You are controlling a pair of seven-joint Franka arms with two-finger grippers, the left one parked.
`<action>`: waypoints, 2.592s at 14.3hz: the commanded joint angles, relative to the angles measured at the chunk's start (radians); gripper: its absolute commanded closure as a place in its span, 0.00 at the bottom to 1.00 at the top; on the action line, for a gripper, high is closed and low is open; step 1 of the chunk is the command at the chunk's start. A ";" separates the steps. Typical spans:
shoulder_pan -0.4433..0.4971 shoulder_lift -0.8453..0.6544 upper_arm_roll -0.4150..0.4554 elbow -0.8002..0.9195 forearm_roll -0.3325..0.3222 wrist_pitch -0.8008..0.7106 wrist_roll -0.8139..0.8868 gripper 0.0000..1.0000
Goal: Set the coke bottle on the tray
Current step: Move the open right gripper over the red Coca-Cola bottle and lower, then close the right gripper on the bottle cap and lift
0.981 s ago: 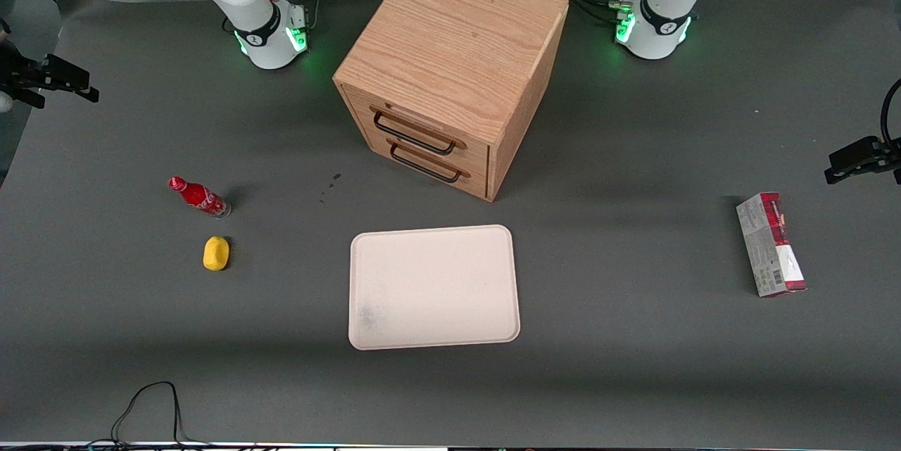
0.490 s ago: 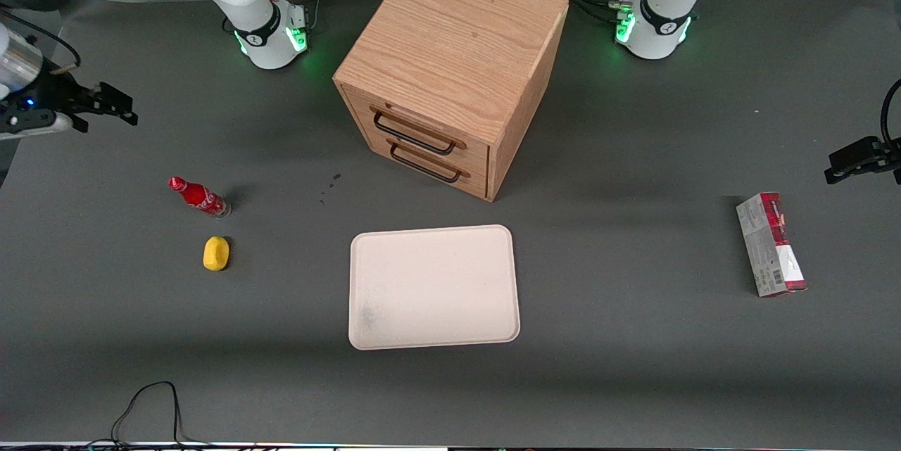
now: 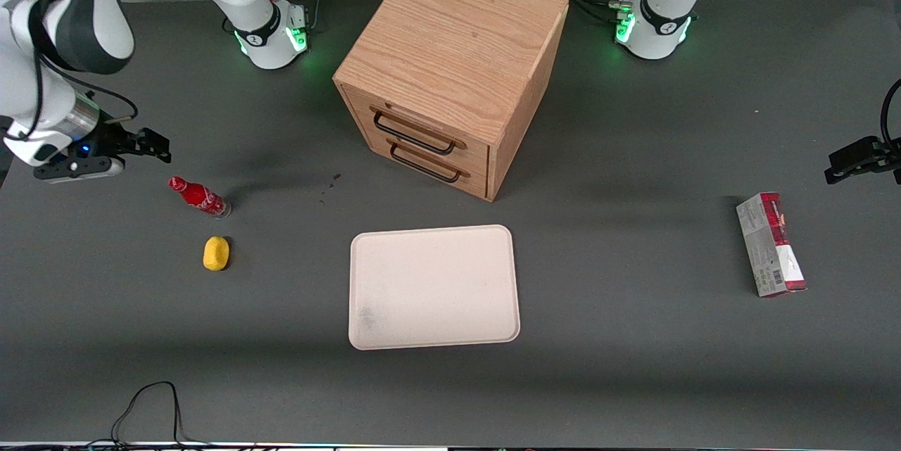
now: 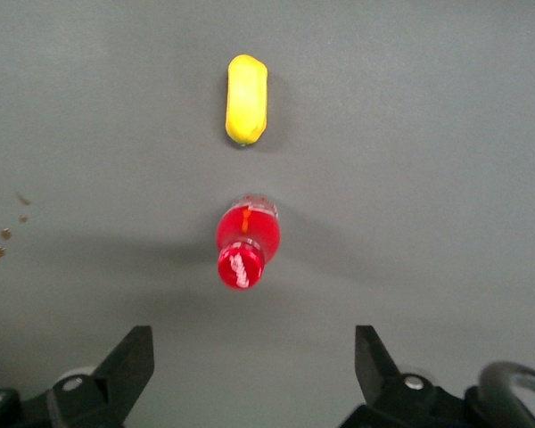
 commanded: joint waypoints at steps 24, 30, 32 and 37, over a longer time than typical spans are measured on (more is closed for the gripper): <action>0.002 0.077 -0.005 -0.144 -0.007 0.271 0.029 1.00; 0.002 0.074 -0.005 -0.141 -0.007 0.265 0.036 1.00; 0.003 0.068 -0.005 -0.115 -0.007 0.250 0.069 1.00; 0.006 0.112 0.007 0.194 0.006 -0.128 0.100 1.00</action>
